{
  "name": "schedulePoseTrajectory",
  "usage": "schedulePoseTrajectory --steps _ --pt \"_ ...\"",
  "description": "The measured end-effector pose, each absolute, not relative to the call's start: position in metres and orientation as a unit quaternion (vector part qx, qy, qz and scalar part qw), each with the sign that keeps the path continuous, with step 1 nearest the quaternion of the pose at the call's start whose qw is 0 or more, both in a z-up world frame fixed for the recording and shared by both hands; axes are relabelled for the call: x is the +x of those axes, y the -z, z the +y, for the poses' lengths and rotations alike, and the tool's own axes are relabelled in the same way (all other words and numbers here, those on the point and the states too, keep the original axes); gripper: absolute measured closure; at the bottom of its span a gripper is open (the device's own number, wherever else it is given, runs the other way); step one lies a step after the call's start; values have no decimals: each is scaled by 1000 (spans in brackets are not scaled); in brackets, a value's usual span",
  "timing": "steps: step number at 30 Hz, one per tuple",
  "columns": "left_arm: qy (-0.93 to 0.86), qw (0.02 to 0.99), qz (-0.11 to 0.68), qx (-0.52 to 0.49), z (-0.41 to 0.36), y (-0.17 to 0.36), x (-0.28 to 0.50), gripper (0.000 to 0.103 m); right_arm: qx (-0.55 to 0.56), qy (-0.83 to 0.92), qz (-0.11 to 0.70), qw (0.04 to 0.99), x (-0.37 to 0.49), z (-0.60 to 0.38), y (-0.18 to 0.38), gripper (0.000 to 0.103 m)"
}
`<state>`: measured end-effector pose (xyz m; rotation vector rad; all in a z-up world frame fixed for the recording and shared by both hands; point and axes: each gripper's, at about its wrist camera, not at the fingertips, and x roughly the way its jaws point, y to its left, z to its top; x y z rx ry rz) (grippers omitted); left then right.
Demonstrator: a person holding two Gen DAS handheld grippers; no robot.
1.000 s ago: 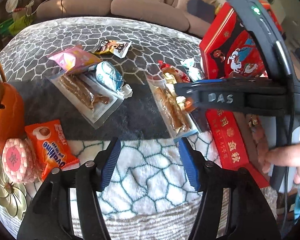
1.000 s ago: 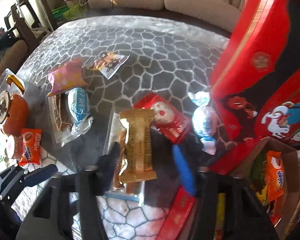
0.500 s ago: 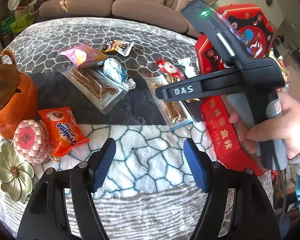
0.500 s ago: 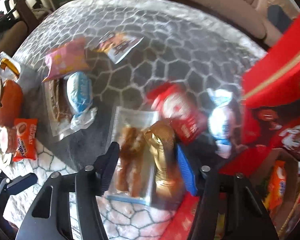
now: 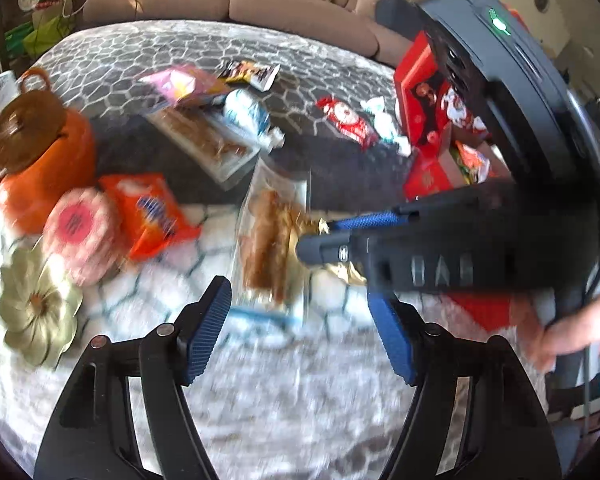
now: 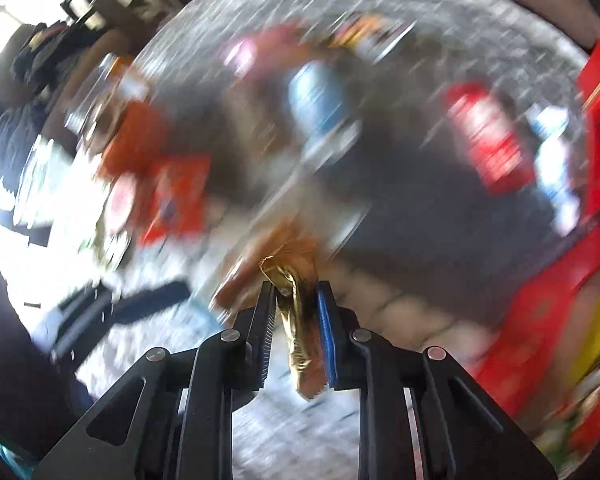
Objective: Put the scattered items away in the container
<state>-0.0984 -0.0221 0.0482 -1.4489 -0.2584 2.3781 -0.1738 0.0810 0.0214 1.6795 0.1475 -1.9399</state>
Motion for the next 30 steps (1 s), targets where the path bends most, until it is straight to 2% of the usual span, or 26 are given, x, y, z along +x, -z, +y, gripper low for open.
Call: schedulePoseTrajectory --steps 3,7,10,12,15,18,24,27,30 --pt "-839 169 -66 -513 -30 -52 -81 27 635 706 -10 314 -151 86 -22 83" --pt "-841 171 -56 -511 -39 -55 -71 26 640 699 -103 302 -142 112 -14 82" --pt "-842 171 -50 -510 -38 -57 -68 26 611 754 1 240 -134 119 -20 56" --pt "-845 166 -43 -506 -38 -60 -68 26 579 781 86 218 -120 114 -34 63" --pt "-850 154 -42 -502 -36 -64 -76 25 550 795 145 213 -103 112 -48 64" --pt "-855 148 -36 -495 -25 -69 -90 25 536 806 114 224 -90 126 -58 63" --pt "-857 109 13 -503 3 -54 -126 28 532 816 -6 228 -55 163 -54 53" --pt "-852 101 24 -514 11 -41 -138 33 530 814 -18 237 -35 168 -53 53" --pt "-847 80 21 -525 7 -31 -144 33 529 811 -23 250 -30 172 -49 51"
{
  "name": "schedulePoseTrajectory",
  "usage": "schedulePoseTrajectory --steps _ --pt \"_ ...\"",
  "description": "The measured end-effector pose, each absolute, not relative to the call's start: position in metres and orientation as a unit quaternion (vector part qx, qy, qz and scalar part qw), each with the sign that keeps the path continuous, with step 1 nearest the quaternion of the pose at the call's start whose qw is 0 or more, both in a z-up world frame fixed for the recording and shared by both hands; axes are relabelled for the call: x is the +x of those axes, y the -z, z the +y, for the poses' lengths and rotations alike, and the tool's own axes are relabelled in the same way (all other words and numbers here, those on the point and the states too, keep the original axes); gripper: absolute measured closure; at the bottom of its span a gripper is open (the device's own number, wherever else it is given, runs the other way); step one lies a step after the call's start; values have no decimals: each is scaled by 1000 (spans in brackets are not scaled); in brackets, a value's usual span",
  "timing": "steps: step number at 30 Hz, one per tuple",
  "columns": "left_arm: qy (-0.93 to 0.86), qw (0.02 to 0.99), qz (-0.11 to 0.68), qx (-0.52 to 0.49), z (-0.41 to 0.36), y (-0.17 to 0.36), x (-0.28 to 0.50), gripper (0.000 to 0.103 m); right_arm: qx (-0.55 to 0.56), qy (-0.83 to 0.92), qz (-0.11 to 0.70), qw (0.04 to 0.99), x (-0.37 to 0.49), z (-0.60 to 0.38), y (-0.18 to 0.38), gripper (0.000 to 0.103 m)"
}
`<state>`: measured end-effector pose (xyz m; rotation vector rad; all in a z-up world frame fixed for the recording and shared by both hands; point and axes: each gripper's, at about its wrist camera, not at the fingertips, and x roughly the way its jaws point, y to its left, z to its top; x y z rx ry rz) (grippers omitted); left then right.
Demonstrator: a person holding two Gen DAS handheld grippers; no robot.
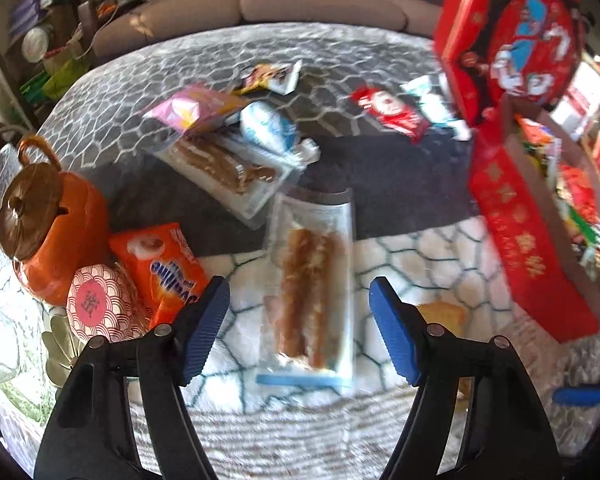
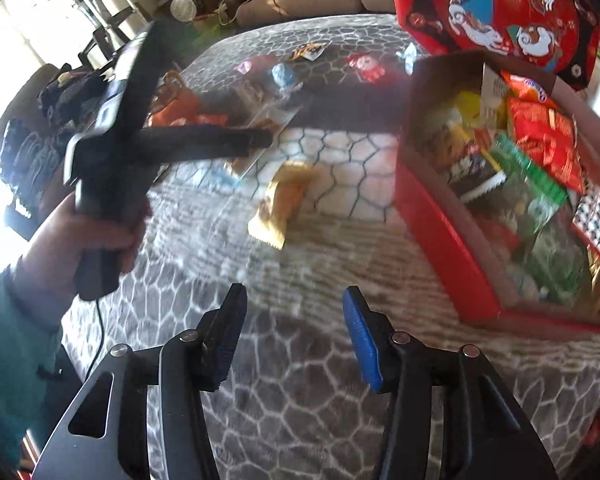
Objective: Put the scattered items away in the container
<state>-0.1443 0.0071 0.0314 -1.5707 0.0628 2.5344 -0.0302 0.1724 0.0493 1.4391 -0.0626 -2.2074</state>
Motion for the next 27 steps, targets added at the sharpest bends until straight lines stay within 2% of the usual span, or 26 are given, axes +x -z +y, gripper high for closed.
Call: schedulePoseTrajectory --steps 4,5,6,7,9,13,15,19,20,25,27 --pt "-842 82 -9 -534 1 -22 -145 34 517 814 -30 262 -36 170 -44 50" --pt "-844 82 -12 -530 1 -23 -144 41 516 815 -33 264 -37 171 -44 50" --pt "-845 84 -18 -528 2 -24 -143 55 515 814 -38 266 -38 173 -43 50" --pt "-846 83 -19 -526 4 -26 -142 59 514 814 -43 266 -38 175 -43 49" --pt "-846 86 -16 -525 12 -29 -140 75 513 815 -44 265 -38 178 -42 48" --pt "-857 91 49 -505 43 -38 -126 80 513 817 -48 260 -38 185 -40 46" --pt "-862 100 75 -491 59 -47 -118 93 514 817 -48 258 -39 186 -39 46" --pt "-846 152 74 -506 80 -55 -98 93 514 818 -50 252 -39 187 -38 45" --pt "-837 175 60 -515 83 -54 -91 89 515 819 -51 249 -38 187 -38 44" --pt "-820 216 -30 -530 67 -56 -69 86 519 819 -55 239 -34 194 -38 44" --pt "-829 201 -31 -521 52 -62 -63 76 518 819 -67 238 -33 198 -41 43"
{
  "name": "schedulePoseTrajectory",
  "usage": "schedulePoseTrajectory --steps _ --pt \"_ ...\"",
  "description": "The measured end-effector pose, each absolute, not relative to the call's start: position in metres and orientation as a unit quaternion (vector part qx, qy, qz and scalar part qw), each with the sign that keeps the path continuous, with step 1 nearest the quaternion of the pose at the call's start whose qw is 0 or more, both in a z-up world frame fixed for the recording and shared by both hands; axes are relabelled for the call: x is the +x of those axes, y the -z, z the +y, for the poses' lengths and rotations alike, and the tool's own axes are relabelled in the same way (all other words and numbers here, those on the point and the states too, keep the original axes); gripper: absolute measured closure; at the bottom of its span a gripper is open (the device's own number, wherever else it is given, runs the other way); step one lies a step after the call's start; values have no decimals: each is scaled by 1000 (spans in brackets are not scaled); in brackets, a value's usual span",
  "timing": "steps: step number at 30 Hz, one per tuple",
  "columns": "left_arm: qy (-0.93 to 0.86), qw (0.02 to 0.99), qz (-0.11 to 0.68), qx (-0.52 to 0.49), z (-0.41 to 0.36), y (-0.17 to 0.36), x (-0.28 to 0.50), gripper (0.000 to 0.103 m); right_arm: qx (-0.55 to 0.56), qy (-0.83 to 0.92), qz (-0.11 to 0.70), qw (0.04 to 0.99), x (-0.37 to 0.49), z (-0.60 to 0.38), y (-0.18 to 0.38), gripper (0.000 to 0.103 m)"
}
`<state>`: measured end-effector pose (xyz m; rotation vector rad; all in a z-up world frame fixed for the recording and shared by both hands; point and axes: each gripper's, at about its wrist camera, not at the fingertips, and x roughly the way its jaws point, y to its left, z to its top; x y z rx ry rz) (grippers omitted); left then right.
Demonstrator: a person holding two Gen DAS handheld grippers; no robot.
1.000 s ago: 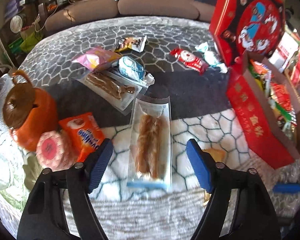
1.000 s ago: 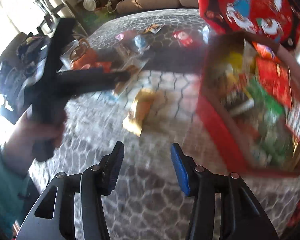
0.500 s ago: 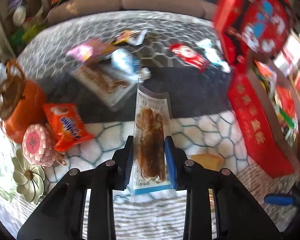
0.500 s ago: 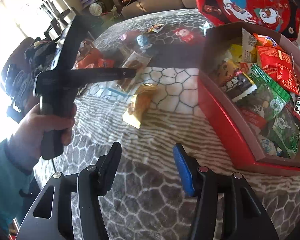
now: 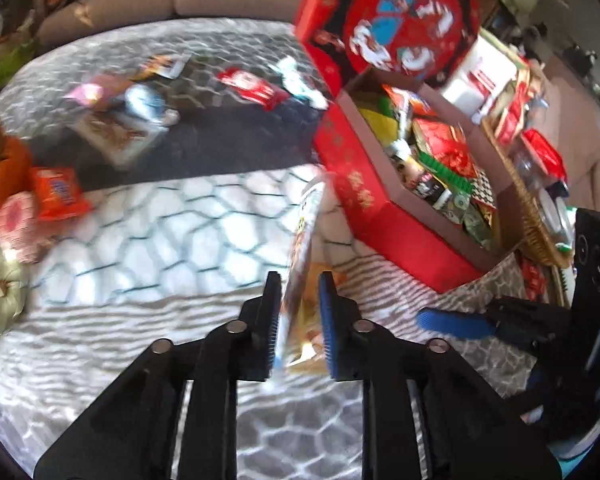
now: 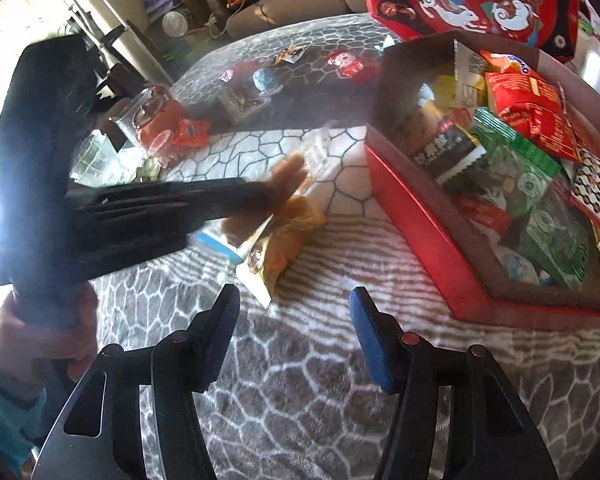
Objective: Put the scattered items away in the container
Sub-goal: 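Grasp the clear pack of dried meat with the left gripper, then carry the dried-meat pack into the box and open the left gripper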
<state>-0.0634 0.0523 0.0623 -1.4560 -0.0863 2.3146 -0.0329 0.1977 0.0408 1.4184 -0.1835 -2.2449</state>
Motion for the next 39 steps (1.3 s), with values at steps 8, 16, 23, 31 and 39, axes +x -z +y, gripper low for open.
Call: schedulePoseTrajectory --steps 8,16,23,31,39 --pt "-814 214 -95 -531 32 -47 -60 67 511 823 -128 212 -33 215 -52 40" --pt "-839 153 32 -520 48 -26 -55 41 523 817 -143 193 -26 222 -44 36" --pt "-837 166 17 -521 54 -20 -46 69 530 814 -146 190 -22 225 -38 36" --pt "-868 162 27 -469 59 -37 -21 94 518 809 -184 209 -38 220 -67 31" --pt "-875 163 97 -445 78 -31 2 93 593 724 -273 223 -114 182 -46 29"
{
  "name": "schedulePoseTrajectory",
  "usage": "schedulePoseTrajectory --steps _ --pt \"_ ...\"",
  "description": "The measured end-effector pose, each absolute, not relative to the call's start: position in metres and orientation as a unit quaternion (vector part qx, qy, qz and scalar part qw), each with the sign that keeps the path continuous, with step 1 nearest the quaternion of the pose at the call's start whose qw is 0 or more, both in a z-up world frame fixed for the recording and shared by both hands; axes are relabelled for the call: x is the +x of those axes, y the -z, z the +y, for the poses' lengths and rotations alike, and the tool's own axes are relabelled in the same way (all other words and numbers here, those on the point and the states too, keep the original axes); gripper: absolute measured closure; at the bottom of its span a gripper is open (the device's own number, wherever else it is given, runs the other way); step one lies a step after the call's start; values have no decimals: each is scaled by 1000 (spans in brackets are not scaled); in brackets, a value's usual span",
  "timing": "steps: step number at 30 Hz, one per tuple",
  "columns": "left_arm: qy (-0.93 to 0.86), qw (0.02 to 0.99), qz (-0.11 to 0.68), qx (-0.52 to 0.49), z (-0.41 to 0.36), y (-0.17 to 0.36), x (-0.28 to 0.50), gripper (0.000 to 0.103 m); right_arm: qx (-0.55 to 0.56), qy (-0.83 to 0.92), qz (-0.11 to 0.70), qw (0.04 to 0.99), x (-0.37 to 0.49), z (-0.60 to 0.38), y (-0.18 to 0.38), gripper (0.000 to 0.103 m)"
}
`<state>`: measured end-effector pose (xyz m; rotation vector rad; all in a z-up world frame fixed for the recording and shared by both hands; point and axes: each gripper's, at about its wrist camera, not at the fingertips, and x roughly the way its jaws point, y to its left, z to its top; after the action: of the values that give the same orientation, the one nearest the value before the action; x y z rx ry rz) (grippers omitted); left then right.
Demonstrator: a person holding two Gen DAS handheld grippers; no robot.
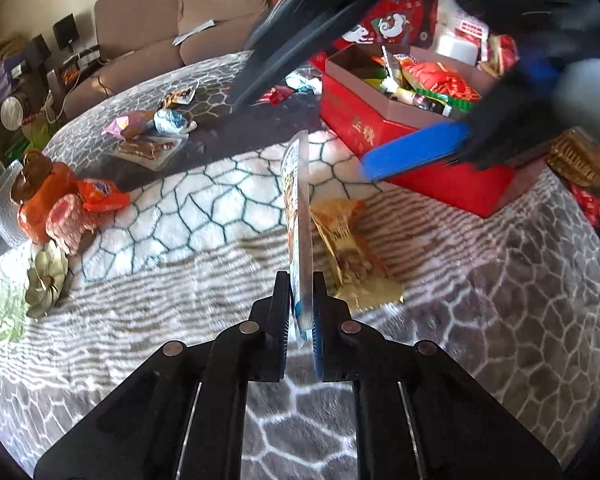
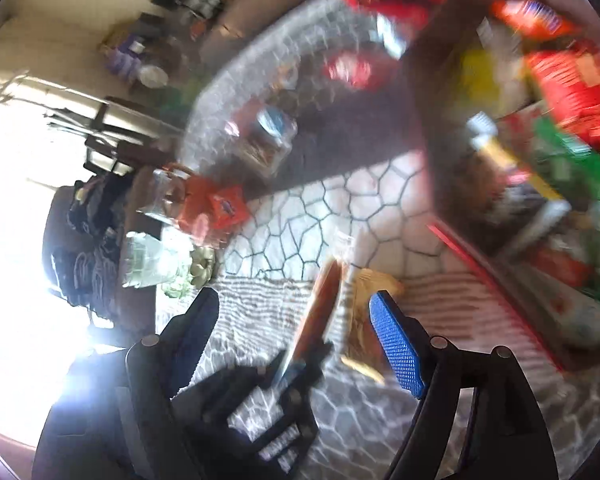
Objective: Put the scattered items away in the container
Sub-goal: 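Carry the dried-meat pack into the box and open the left gripper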
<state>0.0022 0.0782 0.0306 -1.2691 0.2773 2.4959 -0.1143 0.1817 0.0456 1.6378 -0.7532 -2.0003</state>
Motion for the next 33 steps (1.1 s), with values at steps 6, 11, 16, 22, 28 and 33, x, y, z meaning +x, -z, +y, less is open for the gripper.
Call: schedulePoseTrajectory --steps 6,11,16,22,28,33 --pt "-870 184 85 -450 76 -29 7 87 632 708 -239 206 -127 166 -9 84" --pt "-835 253 -101 -479 27 -38 -4 9 608 697 -298 237 -119 191 -2 93" --pt "-765 294 -291 -492 -37 -28 -20 9 579 665 -377 282 -111 209 -2 91" --pt "-716 363 -335 -493 -31 -22 -26 9 533 644 -421 353 -96 211 -35 91" --pt "-703 412 -354 -458 -10 -42 -19 64 519 644 -420 373 -90 214 -67 87" --pt "-696 417 -378 -446 0 -62 -30 68 507 667 -411 359 -91 231 -81 87"
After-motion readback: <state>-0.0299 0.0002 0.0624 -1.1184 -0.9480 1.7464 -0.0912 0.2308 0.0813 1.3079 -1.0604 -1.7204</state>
